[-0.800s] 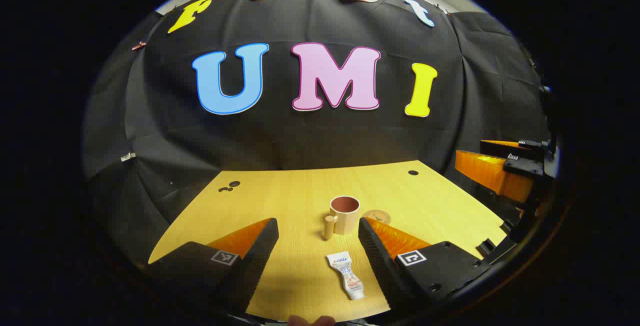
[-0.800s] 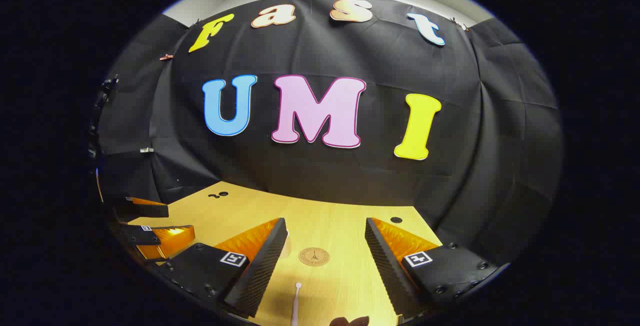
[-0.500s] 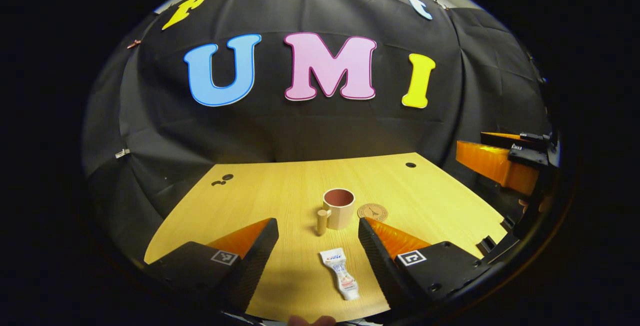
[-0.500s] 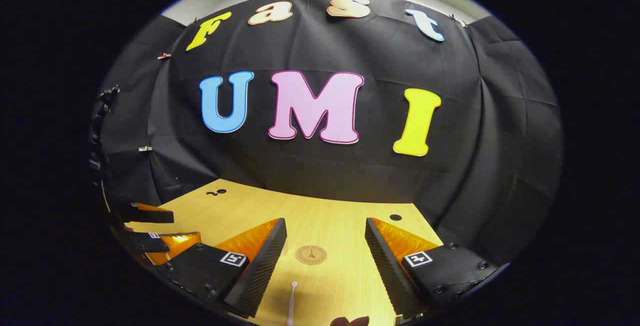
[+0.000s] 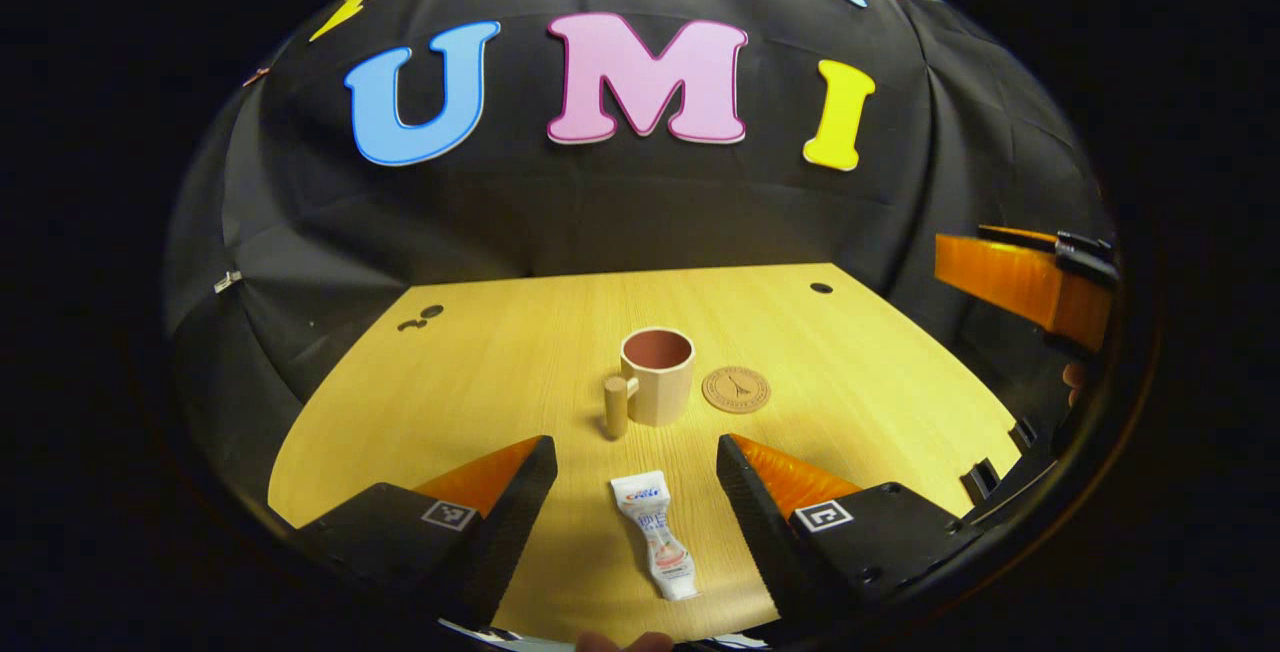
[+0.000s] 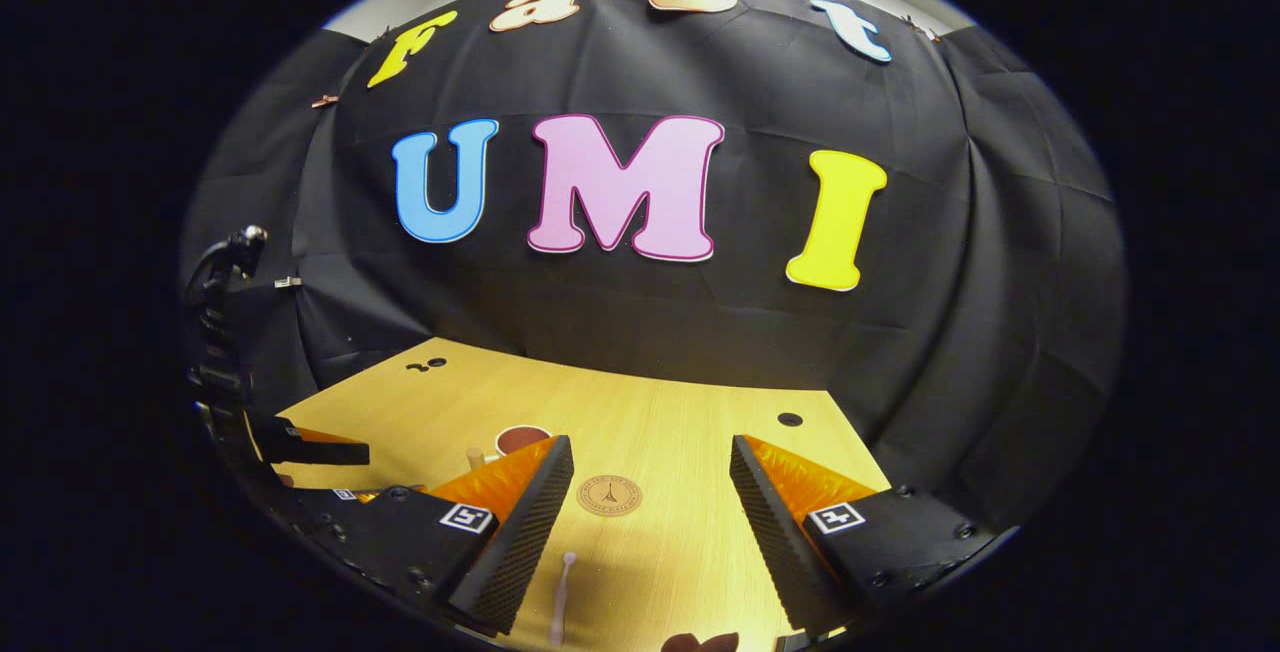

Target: Put the toothbrush and toothpaste on the desktop into the cup, then pick up the cup and place it on the coaster on the desktop.

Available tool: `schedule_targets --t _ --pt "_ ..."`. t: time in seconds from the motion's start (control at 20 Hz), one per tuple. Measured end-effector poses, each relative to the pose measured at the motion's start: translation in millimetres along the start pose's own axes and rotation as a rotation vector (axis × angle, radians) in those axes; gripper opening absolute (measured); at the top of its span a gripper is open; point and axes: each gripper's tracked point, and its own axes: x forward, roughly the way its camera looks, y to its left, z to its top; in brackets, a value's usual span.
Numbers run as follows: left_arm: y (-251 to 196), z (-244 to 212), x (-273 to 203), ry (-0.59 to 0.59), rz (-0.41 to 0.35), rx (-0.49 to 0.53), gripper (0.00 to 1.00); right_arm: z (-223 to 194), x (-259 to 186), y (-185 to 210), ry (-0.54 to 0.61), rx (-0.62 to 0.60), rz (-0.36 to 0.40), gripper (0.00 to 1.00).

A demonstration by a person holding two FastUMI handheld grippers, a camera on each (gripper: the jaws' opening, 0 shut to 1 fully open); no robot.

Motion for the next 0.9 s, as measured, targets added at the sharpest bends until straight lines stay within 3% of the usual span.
schedule_targets --t 0.15,0.2,0.25,0.4,0.9 --pt "-4 -24 19 0.073 0.005 -0.015 0.96 -7 5 -9 0.016 -0.005 0.005 0.97" --pt "-7 -35 24 0.100 0.008 -0.019 1.00 -9 7 -12 0.021 -0.009 0.007 0.97" --pt "-10 -43 30 0.131 0.010 -0.025 0.96 -11 10 -16 0.027 -0.011 0.007 0.97" --pt "-14 -70 48 0.226 0.019 -0.045 0.99 -20 14 -24 0.053 -0.008 0.010 0.97" --pt "-12 -127 84 0.435 0.093 -0.077 0.89 -49 32 -50 0.132 -0.004 0.023 0.97"
